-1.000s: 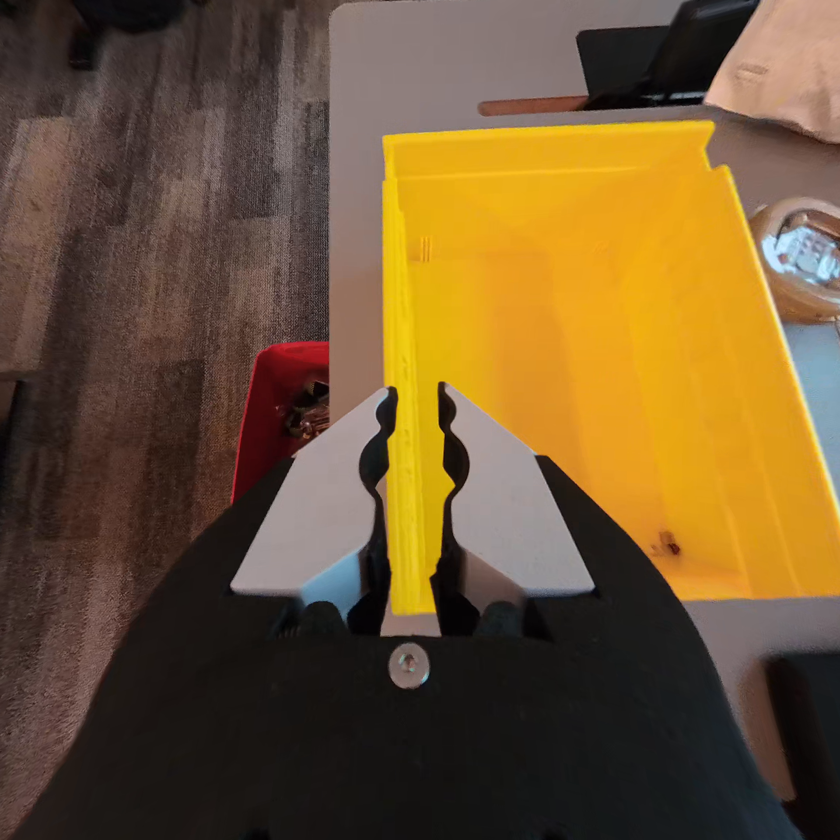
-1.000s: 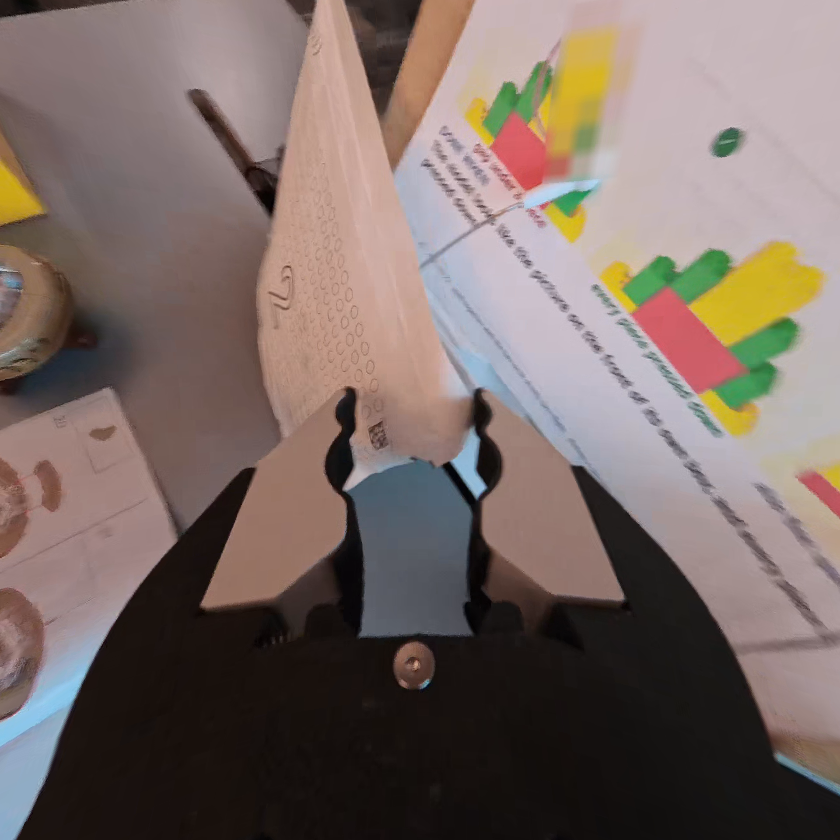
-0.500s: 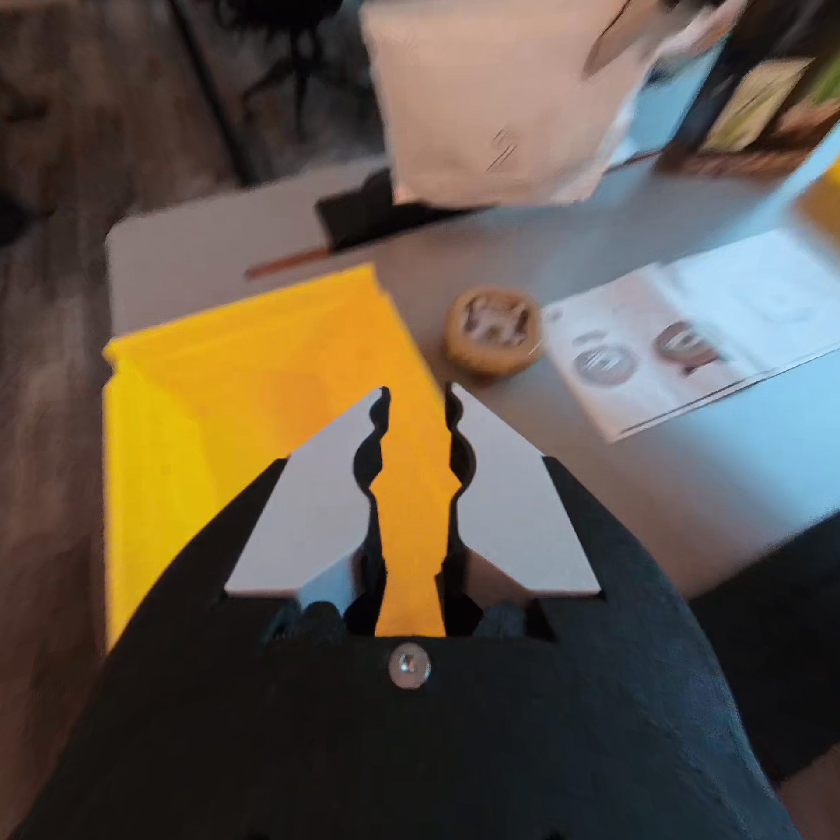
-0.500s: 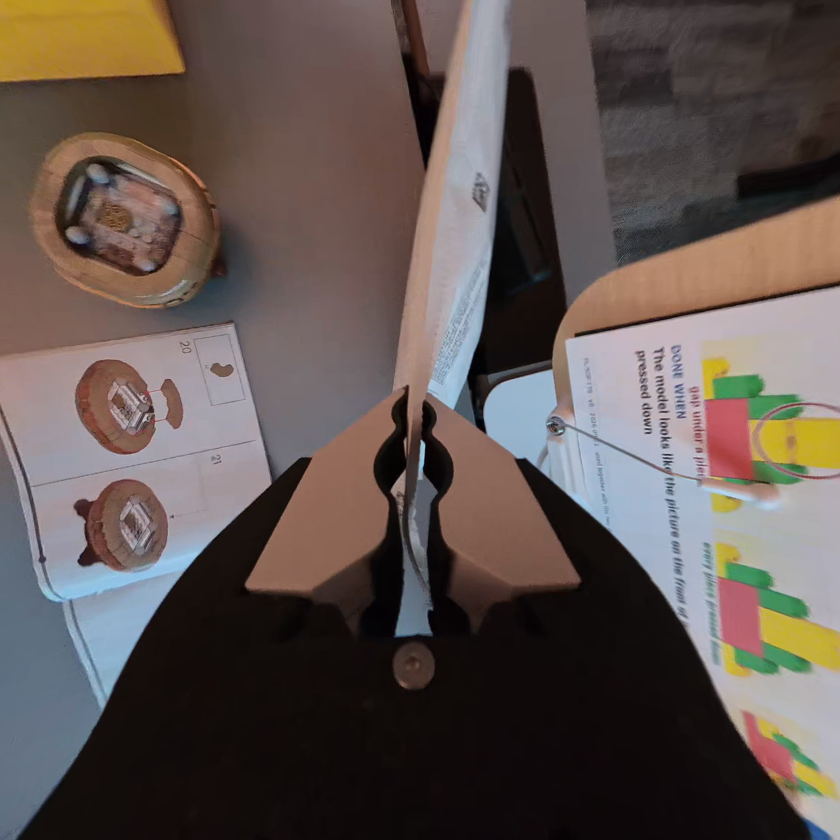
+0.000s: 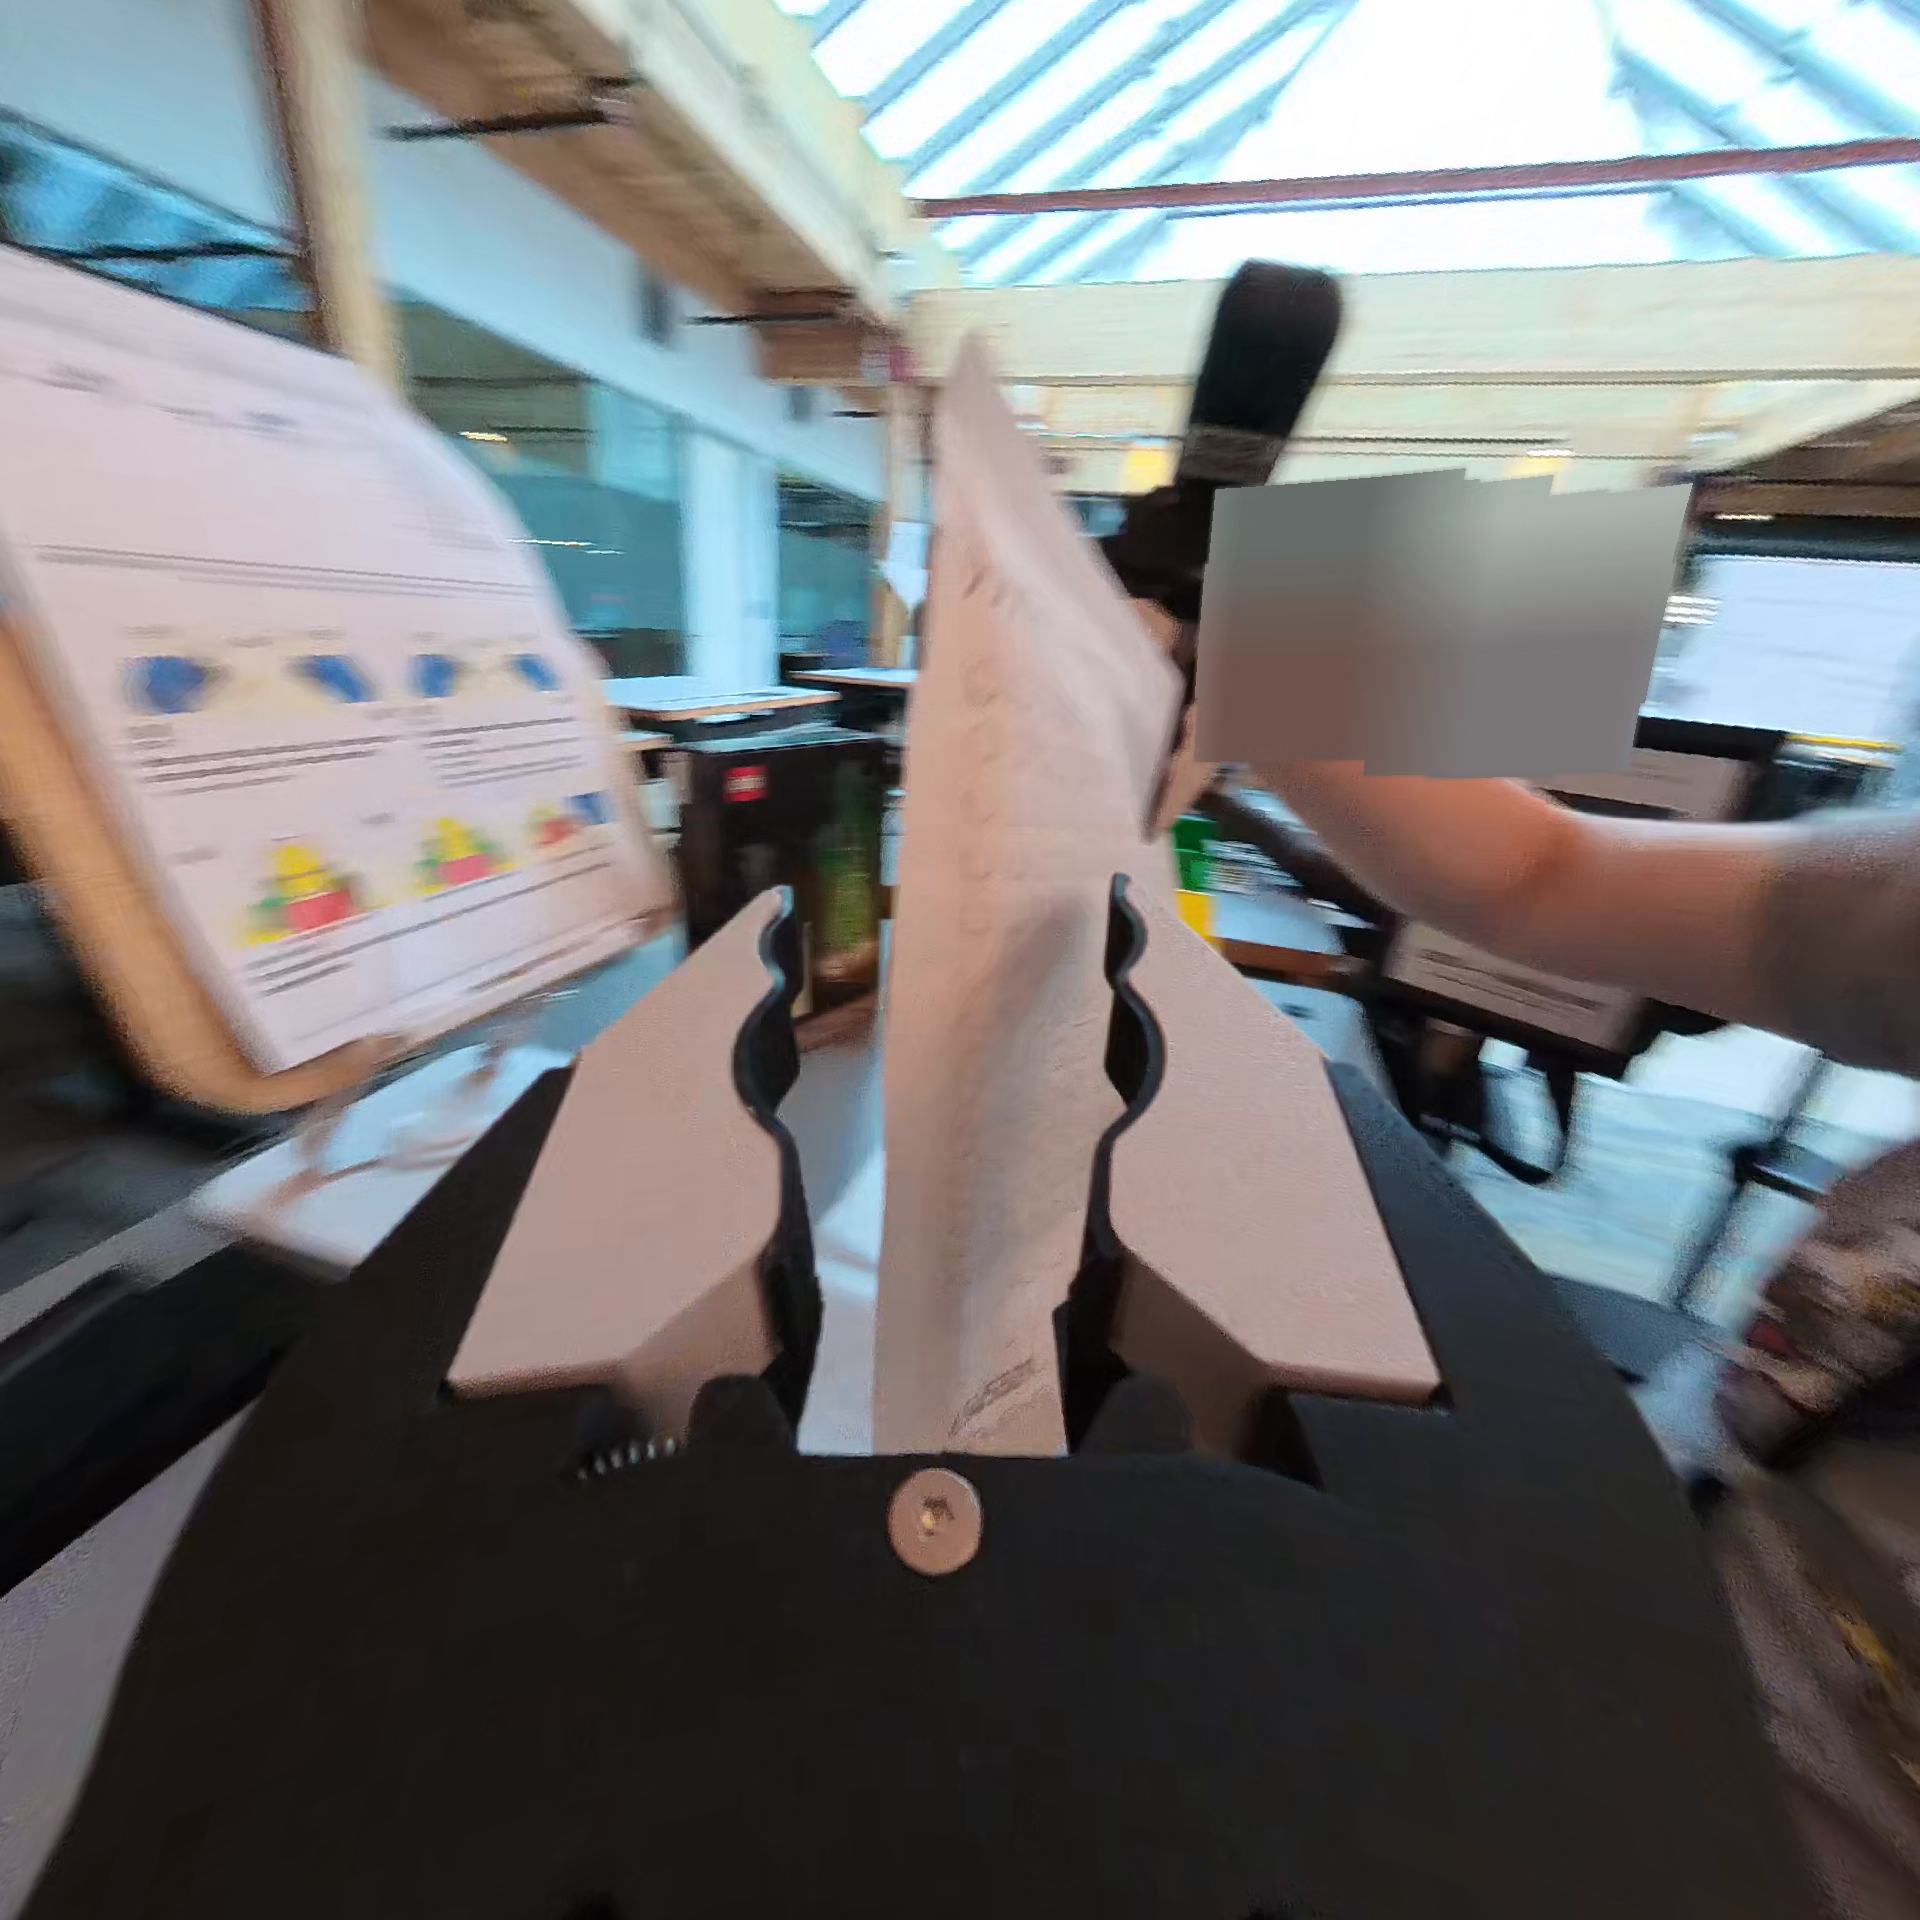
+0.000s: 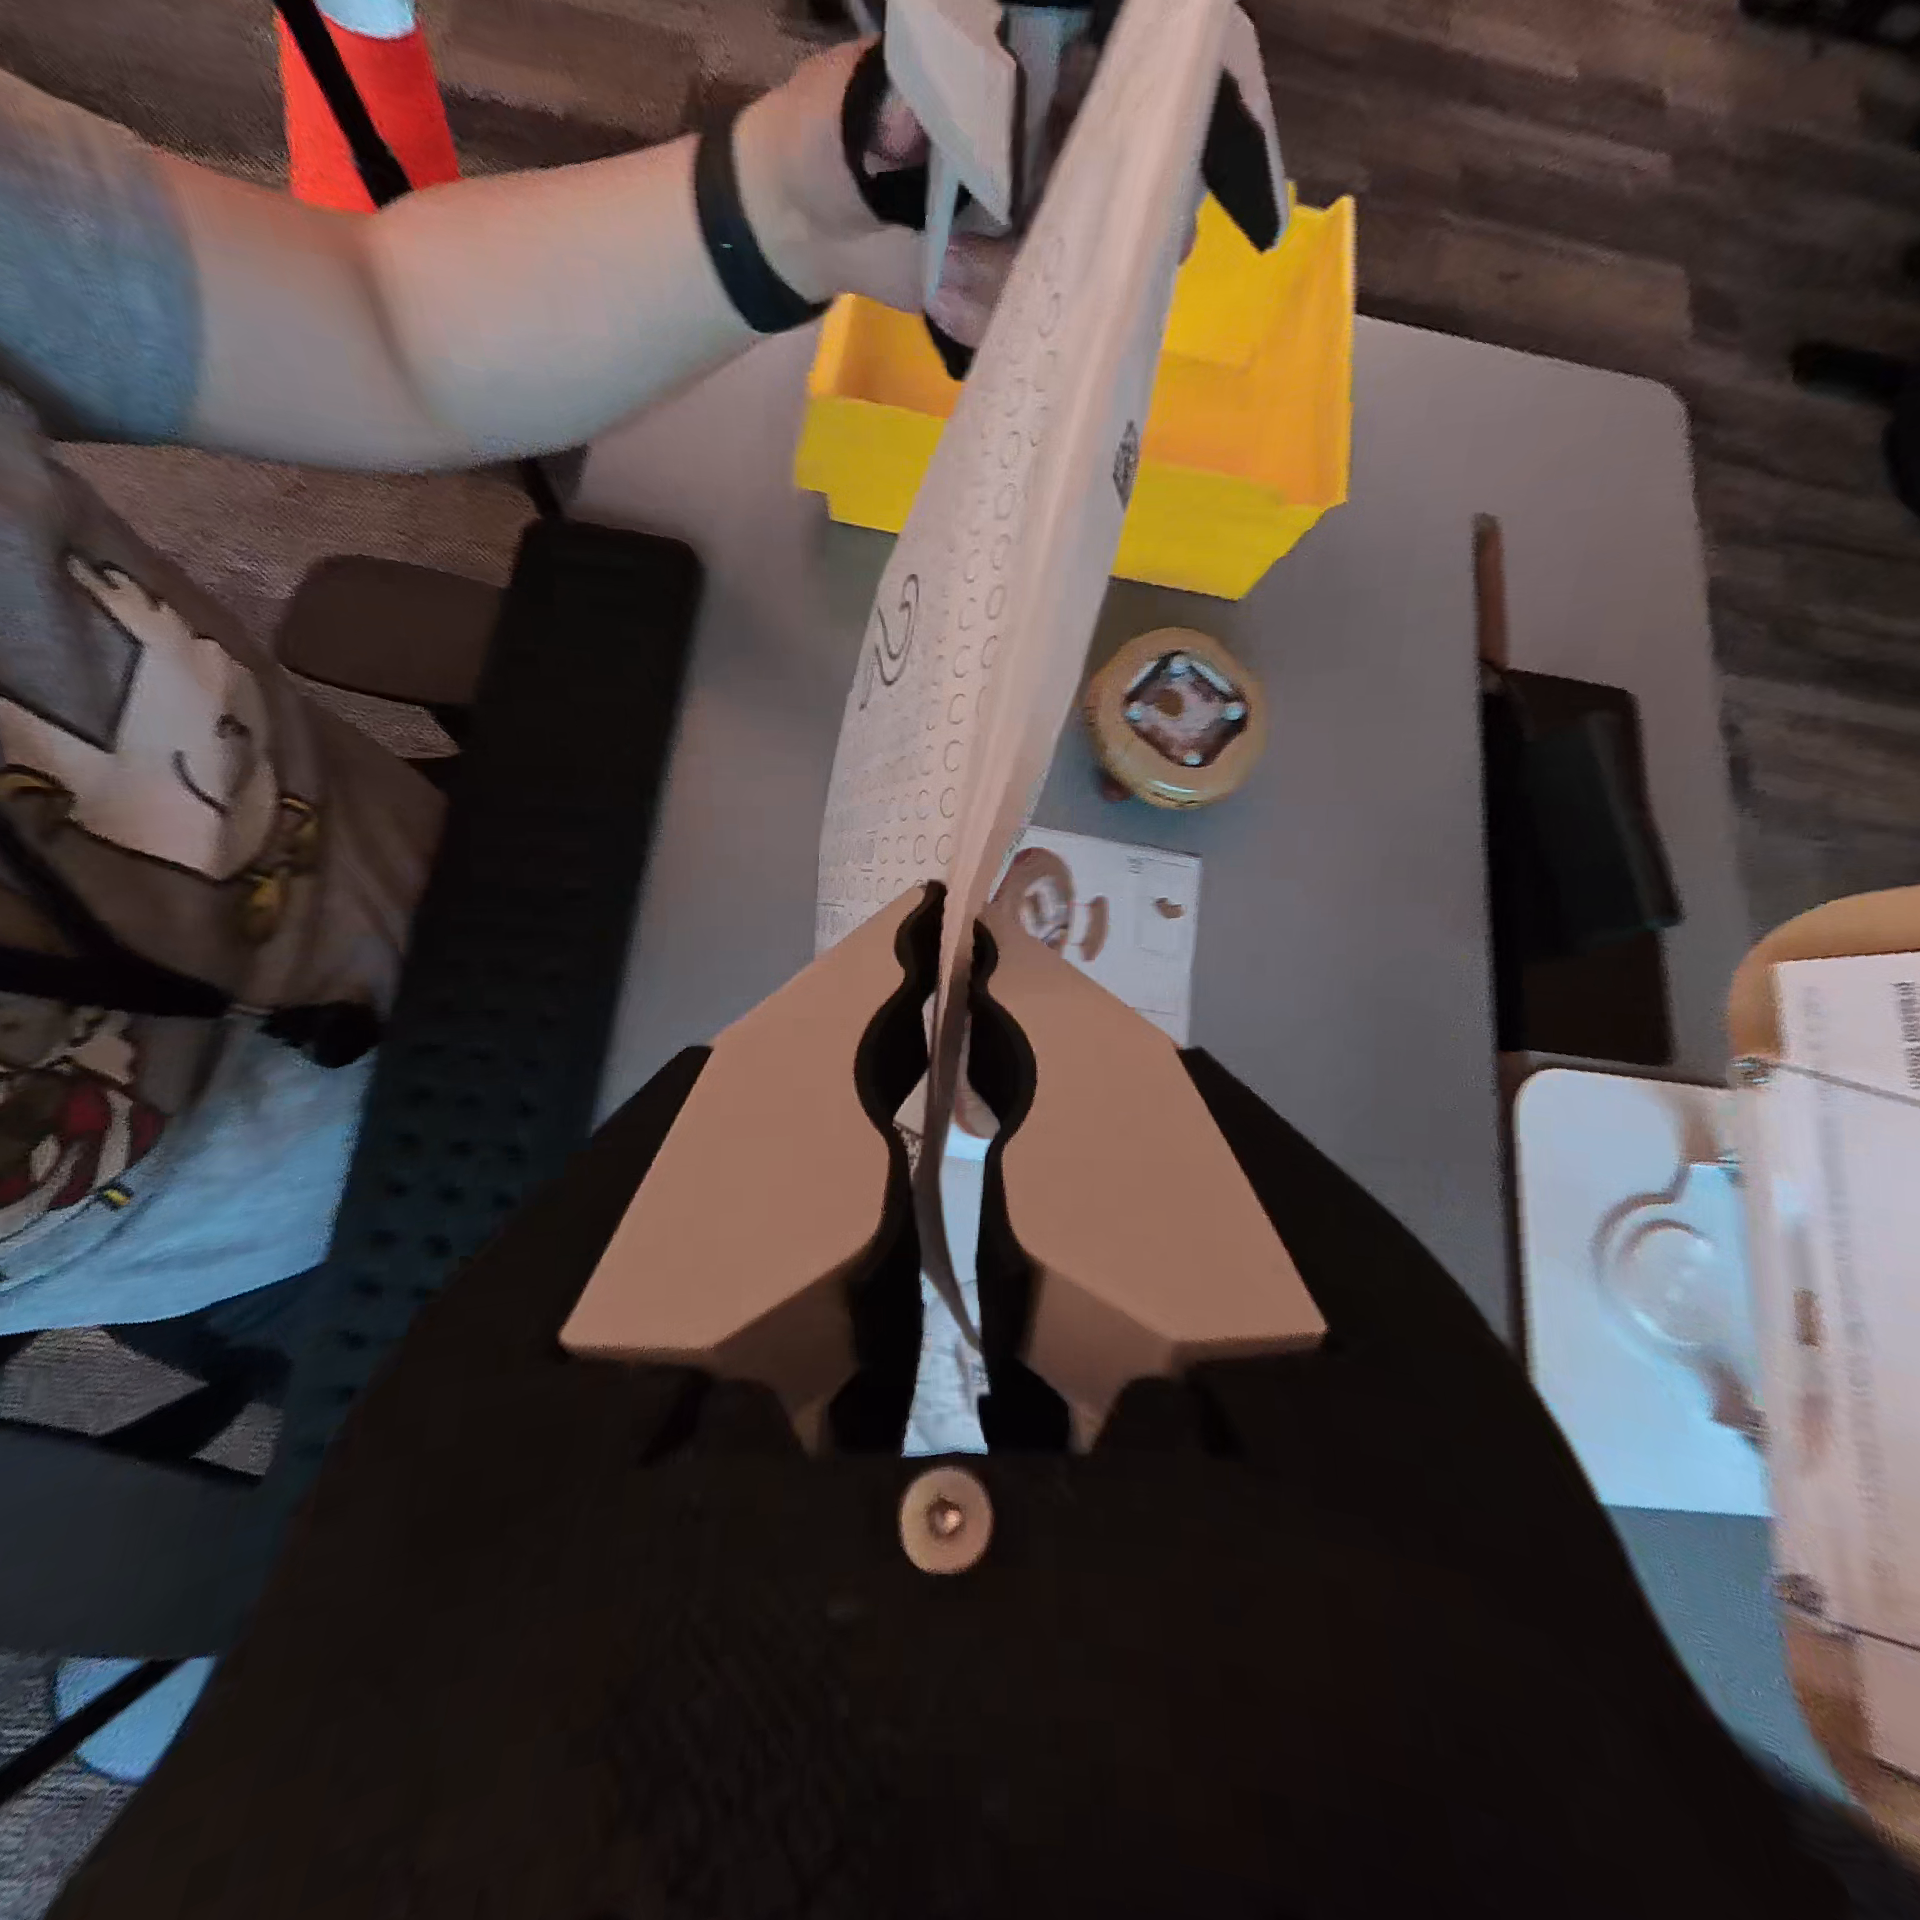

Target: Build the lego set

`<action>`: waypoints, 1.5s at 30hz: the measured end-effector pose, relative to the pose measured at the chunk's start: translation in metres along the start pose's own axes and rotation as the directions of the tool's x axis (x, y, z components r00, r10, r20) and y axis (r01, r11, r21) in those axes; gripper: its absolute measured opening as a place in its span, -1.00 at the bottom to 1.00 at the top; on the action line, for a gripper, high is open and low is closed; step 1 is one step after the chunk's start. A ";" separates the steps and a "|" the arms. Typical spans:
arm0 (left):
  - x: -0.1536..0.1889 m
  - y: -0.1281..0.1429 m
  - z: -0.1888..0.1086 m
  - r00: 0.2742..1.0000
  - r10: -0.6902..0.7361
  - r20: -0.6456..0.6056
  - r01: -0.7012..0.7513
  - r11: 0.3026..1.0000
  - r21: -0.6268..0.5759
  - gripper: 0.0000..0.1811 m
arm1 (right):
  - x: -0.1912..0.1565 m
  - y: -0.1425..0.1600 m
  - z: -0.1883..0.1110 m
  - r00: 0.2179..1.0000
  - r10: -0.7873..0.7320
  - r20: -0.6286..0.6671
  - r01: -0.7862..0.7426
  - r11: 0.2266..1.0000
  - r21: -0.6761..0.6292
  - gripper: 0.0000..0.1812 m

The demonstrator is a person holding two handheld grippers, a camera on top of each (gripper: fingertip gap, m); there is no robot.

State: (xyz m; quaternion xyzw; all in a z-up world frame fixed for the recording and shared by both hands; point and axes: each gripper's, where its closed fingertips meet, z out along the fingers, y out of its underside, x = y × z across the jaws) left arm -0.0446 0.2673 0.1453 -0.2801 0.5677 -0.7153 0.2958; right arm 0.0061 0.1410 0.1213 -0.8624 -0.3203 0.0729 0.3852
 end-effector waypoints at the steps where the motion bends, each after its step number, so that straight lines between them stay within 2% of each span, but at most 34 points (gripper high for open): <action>1: 0.013 0.001 0.004 0.996 -0.018 -0.089 0.017 1.000 -0.002 -0.47 | -0.009 0.006 0.000 1.000 0.012 0.004 -0.012 1.000 0.008 -1.00; 3: 0.030 0.003 0.009 0.983 -0.035 -0.180 0.034 0.999 -0.010 -0.61 | -0.023 0.023 0.005 0.999 0.052 0.014 -0.052 0.999 0.015 -1.00; 5: 0.039 0.016 0.016 0.979 -0.032 -0.201 0.021 0.998 -0.059 -0.97 | -0.039 0.040 0.014 0.995 0.089 0.043 -0.091 0.995 0.040 -1.00; 7: 0.040 0.037 0.024 0.986 -0.026 -0.164 -0.001 0.987 -0.159 -1.00 | -0.050 0.061 0.023 0.987 0.148 0.063 -0.151 0.987 0.054 -1.00; 8: 0.047 0.044 0.027 0.982 -0.046 -0.183 0.011 0.982 -0.190 -1.00 | -0.061 0.069 0.026 0.974 0.190 0.121 -0.197 0.979 0.052 -0.97; 9: 0.053 0.050 0.031 0.979 -0.070 -0.190 0.025 0.973 -0.230 -1.00 | -0.066 0.076 0.027 0.963 0.229 0.142 -0.235 0.971 0.033 -0.86; 10: 0.056 0.057 0.034 0.979 -0.083 -0.186 0.029 0.960 -0.278 -1.00 | -0.066 0.079 0.028 0.962 0.243 0.127 -0.249 0.968 0.035 -0.65; 12: 0.065 0.071 0.042 0.979 -0.084 -0.187 0.009 0.929 -0.369 -1.00 | -0.062 0.069 0.023 0.973 0.224 0.058 -0.227 0.973 0.041 -0.50; 15: 0.074 0.086 0.053 0.983 -0.059 -0.174 -0.030 0.883 -0.469 -1.00 | -0.055 0.018 0.011 0.991 0.117 -0.069 -0.109 0.988 0.105 -0.50; 17: 0.082 0.082 0.060 0.983 -0.049 -0.178 -0.042 0.880 -0.472 -1.00 | -0.053 -0.008 0.010 0.990 0.021 -0.140 -0.017 0.999 0.032 -0.50; 19: 0.091 0.081 0.066 0.982 -0.040 -0.184 -0.058 0.867 -0.494 -1.00 | -0.049 -0.020 0.015 0.983 -0.065 -0.173 0.050 0.995 -0.091 -0.49; 21: 0.100 0.083 0.070 0.981 -0.001 -0.196 -0.103 0.848 -0.520 -1.00 | -0.041 -0.024 0.019 0.975 -0.122 -0.187 0.081 0.974 -0.213 -0.51; 23: 0.106 0.083 0.073 0.981 0.016 -0.196 -0.120 0.838 -0.532 -1.00 | -0.044 -0.024 0.023 0.983 -0.134 -0.125 0.091 0.948 -0.304 -0.70; 26: 0.109 0.083 0.074 0.982 0.023 -0.188 -0.124 0.829 -0.545 -1.00 | -0.047 -0.019 0.026 0.988 -0.146 -0.056 0.112 0.909 -0.401 -0.87; 28: 0.108 0.084 0.074 0.983 0.025 -0.181 -0.123 0.823 -0.554 -1.00 | -0.047 -0.024 0.028 0.987 -0.157 -0.042 0.127 0.906 -0.403 -0.88; 29: 0.108 0.083 0.074 0.983 0.025 -0.181 -0.122 0.826 -0.550 -1.00 | -0.050 -0.025 0.029 0.987 -0.159 -0.020 0.137 0.903 -0.408 -0.98; 32: 0.105 0.083 0.073 0.983 0.059 -0.174 -0.146 0.828 -0.542 -1.00 | -0.049 -0.025 0.031 0.988 -0.152 0.010 0.143 0.899 -0.414 -1.00; 36: 0.100 0.064 0.077 0.984 0.115 -0.136 -0.164 0.881 -0.443 -0.98 | -0.042 -0.025 0.035 0.988 -0.152 0.016 0.147 0.910 -0.388 -1.00; 42: 0.099 0.065 0.071 0.983 0.108 -0.146 -0.165 0.872 -0.461 -1.00 | -0.044 -0.028 0.040 0.986 -0.159 0.051 0.167 0.919 -0.358 -1.00; 45: 0.095 0.072 0.066 0.982 0.147 -0.122 -0.189 0.836 -0.515 -1.00 | -0.042 -0.026 0.038 0.982 -0.181 0.045 0.185 0.913 -0.364 -1.00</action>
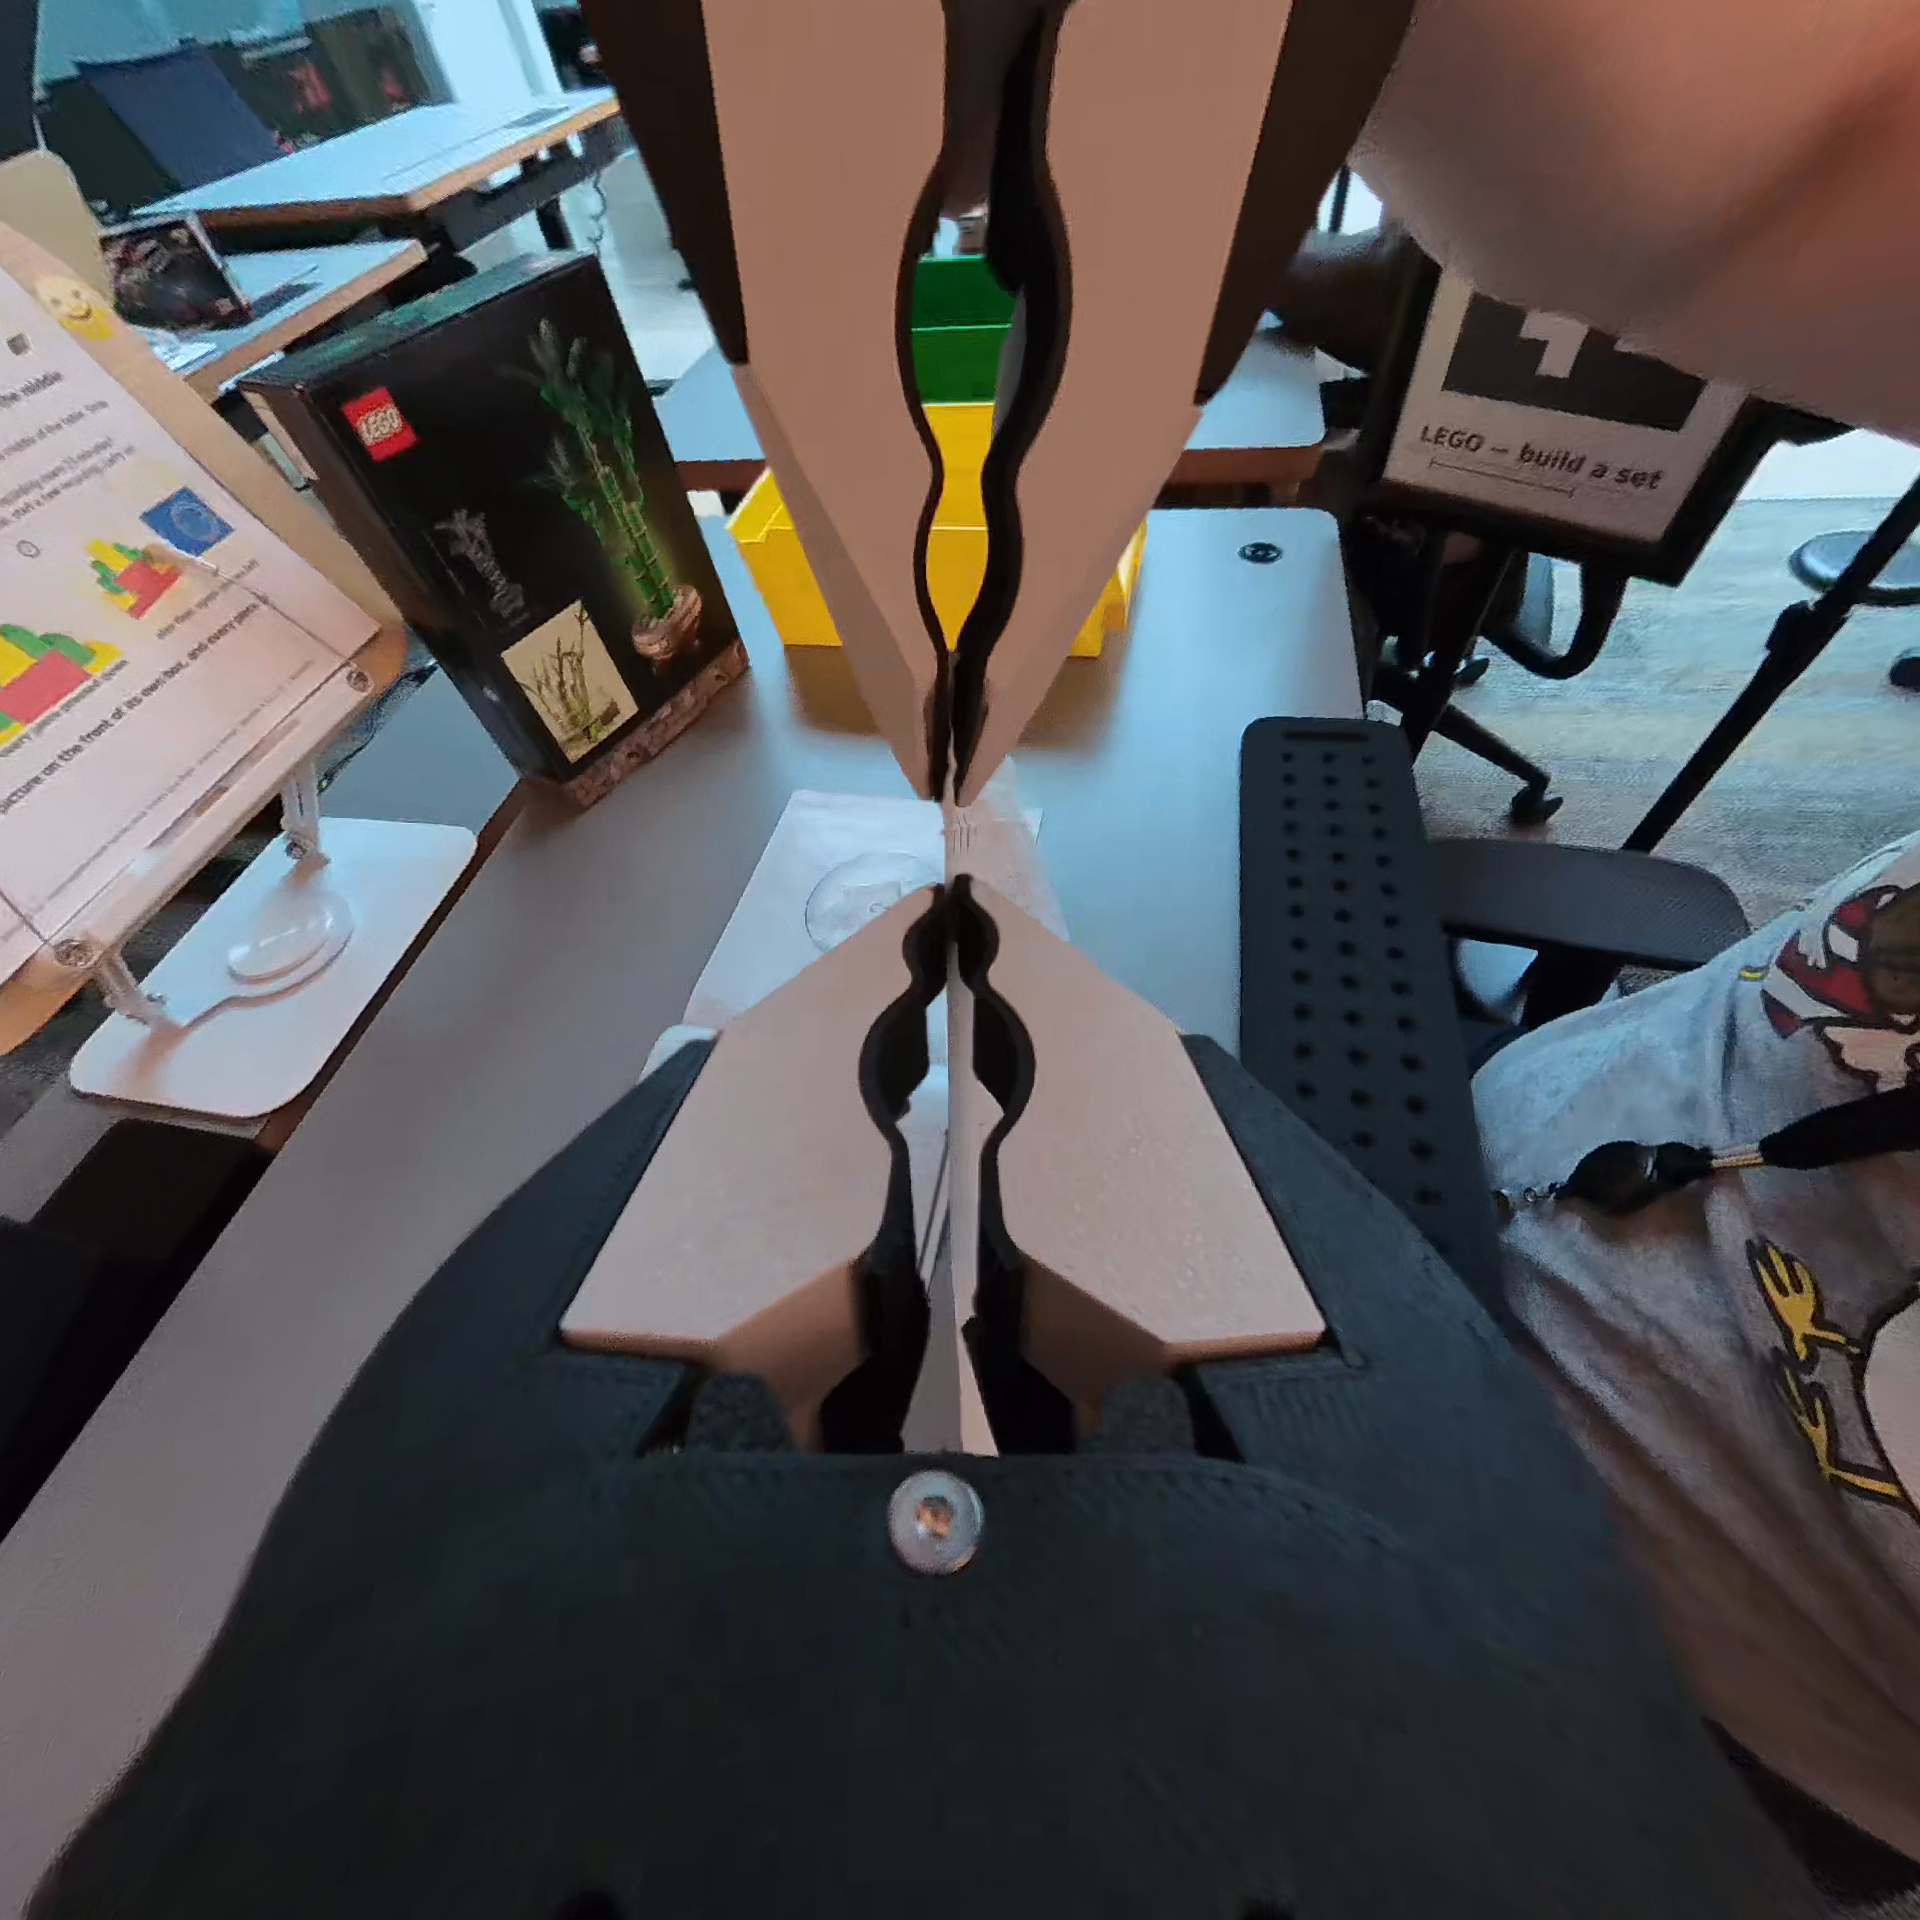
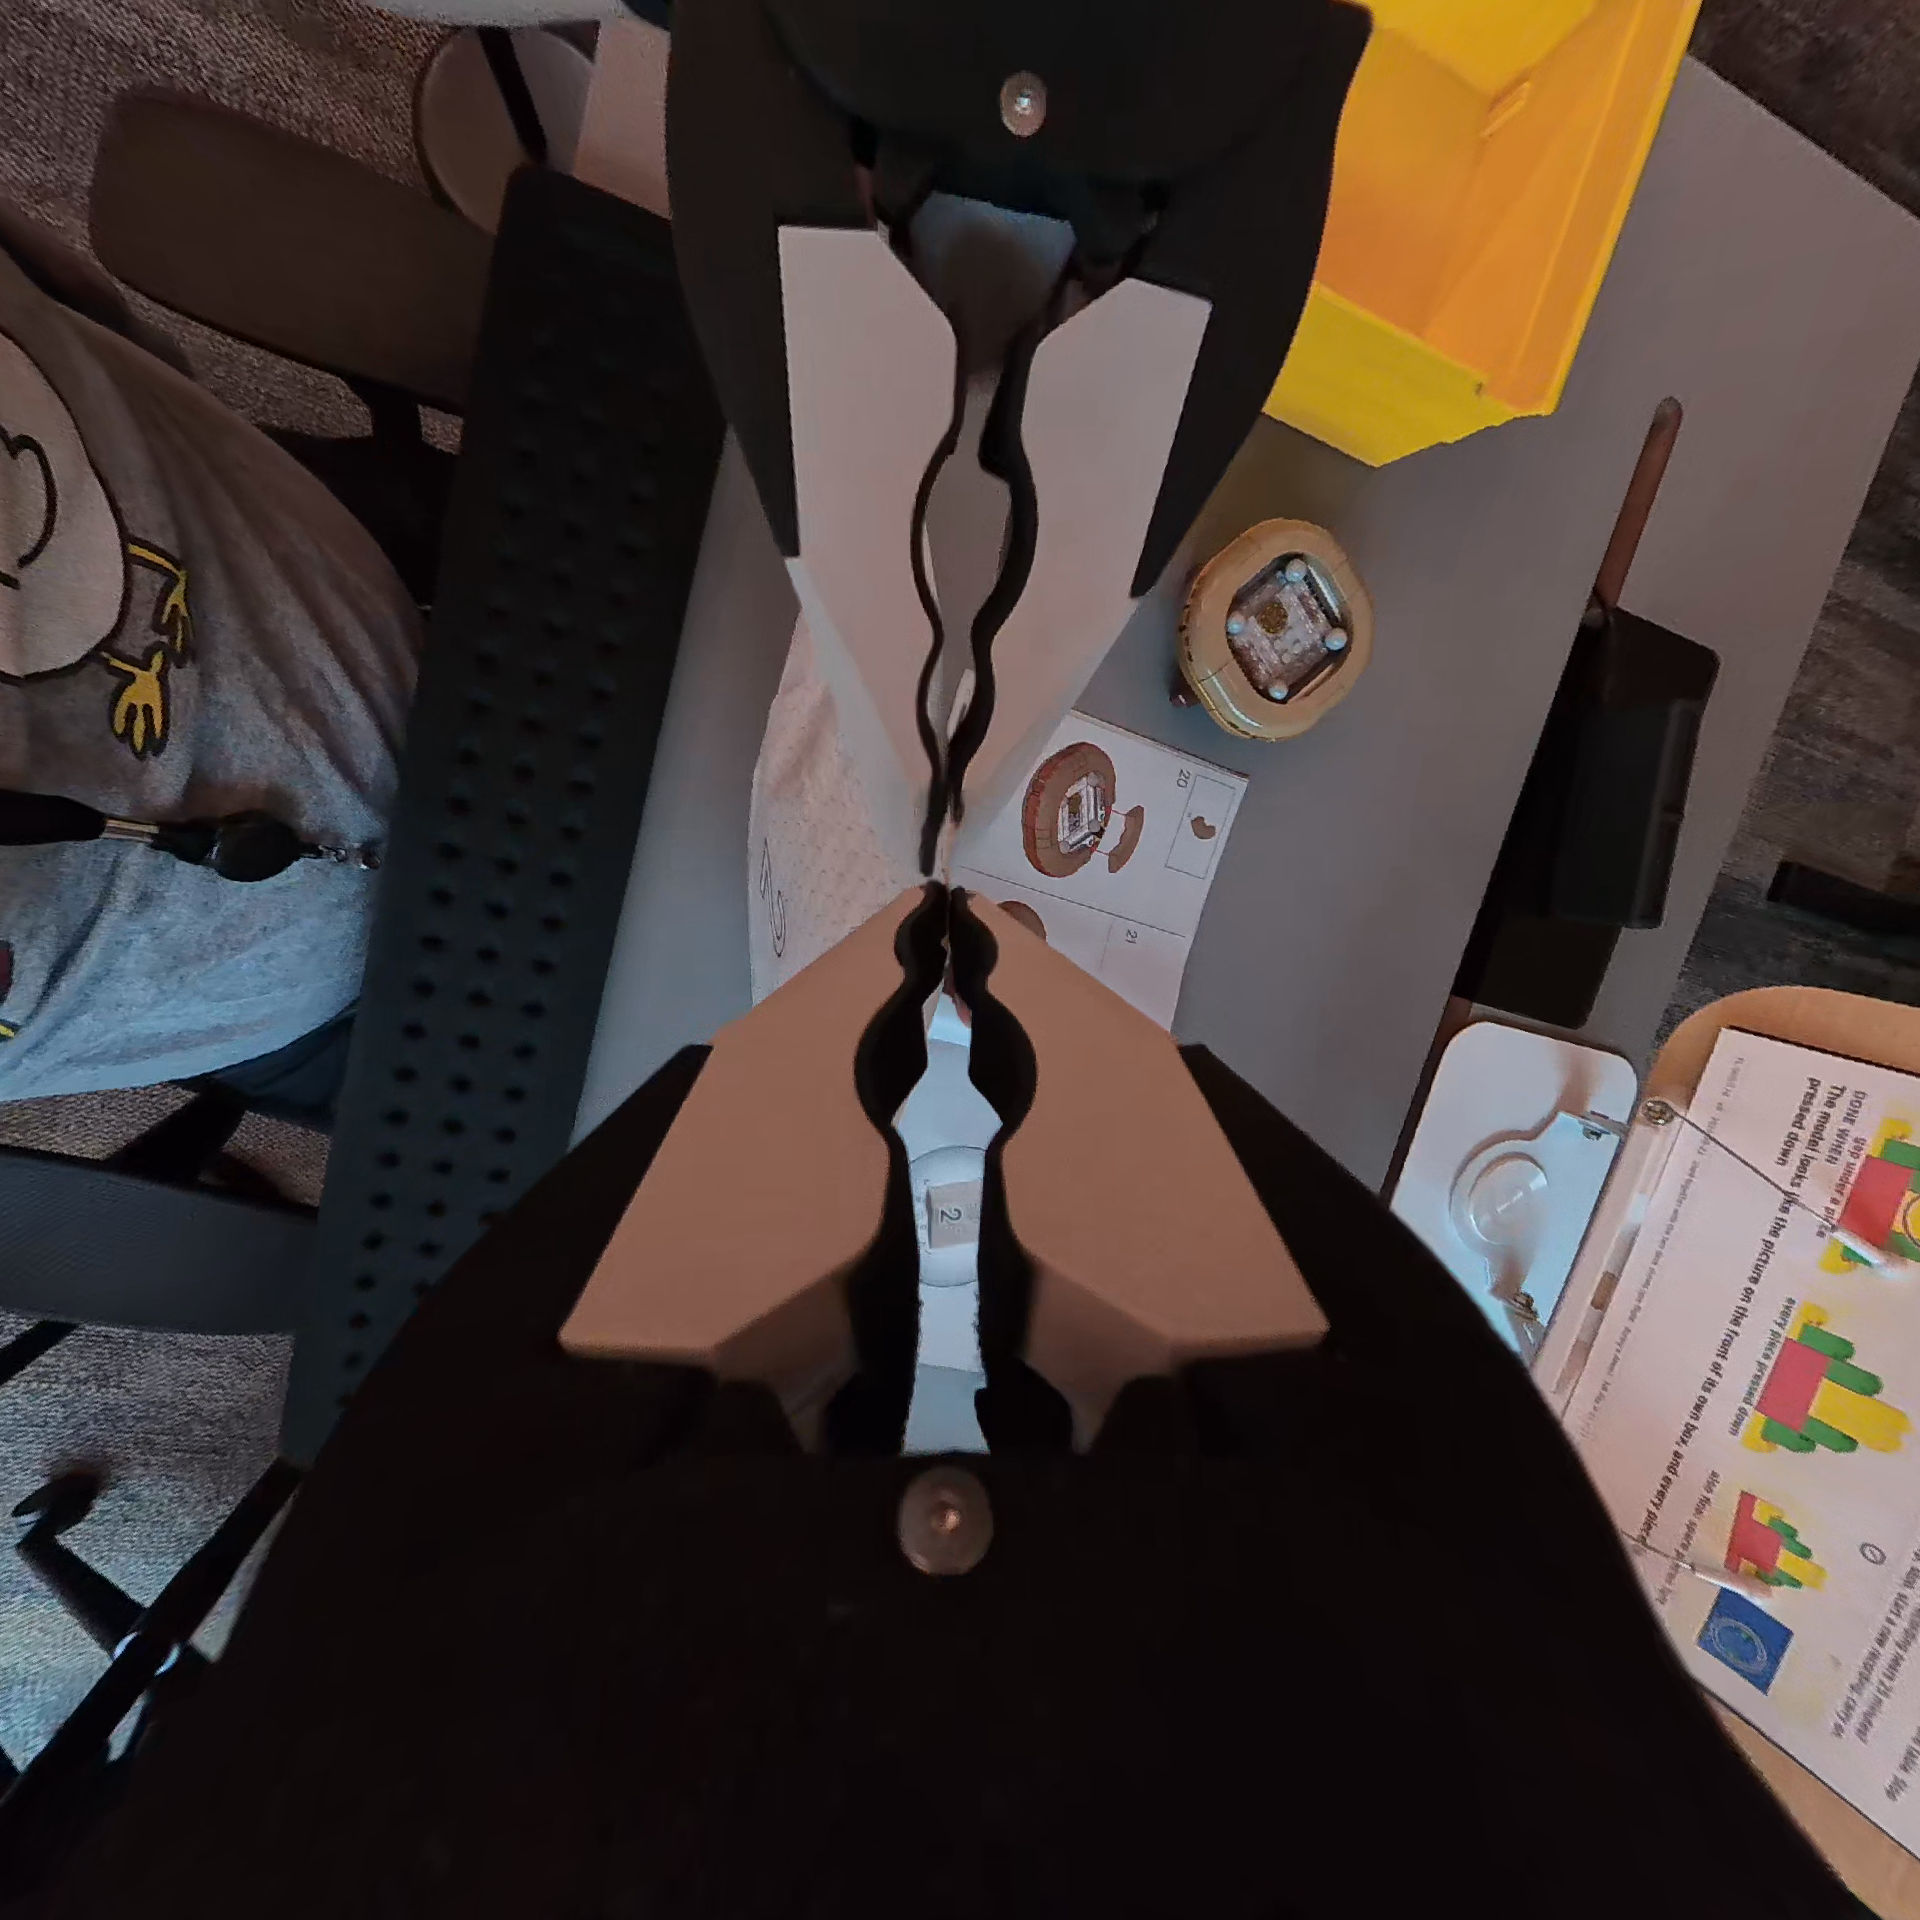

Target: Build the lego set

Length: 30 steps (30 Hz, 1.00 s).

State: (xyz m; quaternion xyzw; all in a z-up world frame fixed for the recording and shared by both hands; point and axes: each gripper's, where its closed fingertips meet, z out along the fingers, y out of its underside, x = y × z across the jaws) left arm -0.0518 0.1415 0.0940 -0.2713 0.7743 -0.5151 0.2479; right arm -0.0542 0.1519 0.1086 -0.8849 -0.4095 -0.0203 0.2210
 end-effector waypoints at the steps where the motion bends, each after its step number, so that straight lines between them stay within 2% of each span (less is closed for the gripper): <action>1: 0.002 0.000 0.000 1.000 0.002 -0.004 -0.002 1.000 -0.006 -1.00 | -0.001 0.000 0.000 1.000 -0.003 0.004 0.003 1.000 0.006 -1.00; 4: 0.005 -0.002 0.002 1.000 0.021 -0.007 -0.021 1.000 -0.005 -1.00 | -0.007 0.001 -0.002 1.000 -0.006 0.021 0.006 1.000 0.004 -1.00; 6: 0.009 -0.004 0.003 1.000 0.010 -0.029 -0.009 1.000 0.010 -1.00 | -0.010 0.000 -0.001 1.000 -0.002 0.027 0.002 1.000 0.003 -0.84; 7: 0.010 -0.005 0.004 0.999 0.006 -0.037 -0.005 1.000 0.010 -1.00 | -0.010 0.000 0.000 1.000 -0.009 0.027 0.009 1.000 -0.003 -1.00; 9: 0.007 -0.003 0.004 1.000 0.016 -0.019 -0.016 1.000 0.006 -1.00 | -0.009 0.001 0.001 0.999 -0.052 0.004 0.052 0.999 -0.013 -1.00; 14: 0.012 -0.009 0.004 0.997 0.007 -0.072 -0.002 0.998 0.067 -1.00 | -0.014 0.000 0.000 0.997 -0.075 0.025 0.075 0.997 0.007 -1.00; 18: 0.008 -0.009 0.004 0.998 -0.024 -0.063 0.028 0.997 0.074 -1.00 | -0.011 0.000 -0.002 0.993 -0.118 -0.023 0.117 0.993 -0.021 -1.00; 21: 0.010 -0.009 0.000 0.993 -0.057 -0.100 0.067 0.993 0.096 -1.00 | -0.013 -0.005 -0.003 0.992 -0.126 -0.014 0.127 0.990 0.055 -1.00; 24: 0.013 -0.013 -0.007 0.976 -0.143 -0.167 0.172 0.970 0.174 -1.00 | -0.014 -0.012 -0.007 0.991 -0.129 -0.030 0.132 0.973 0.191 -1.00; 26: 0.016 -0.011 -0.009 0.955 -0.192 -0.224 0.235 0.955 0.181 -1.00 | -0.017 -0.013 -0.005 0.988 -0.141 -0.055 0.150 0.959 0.242 -1.00; 30: 0.022 -0.007 -0.013 0.946 -0.207 -0.250 0.260 0.945 0.197 -1.00 | -0.023 -0.018 -0.003 0.987 -0.140 -0.083 0.160 0.930 0.333 -1.00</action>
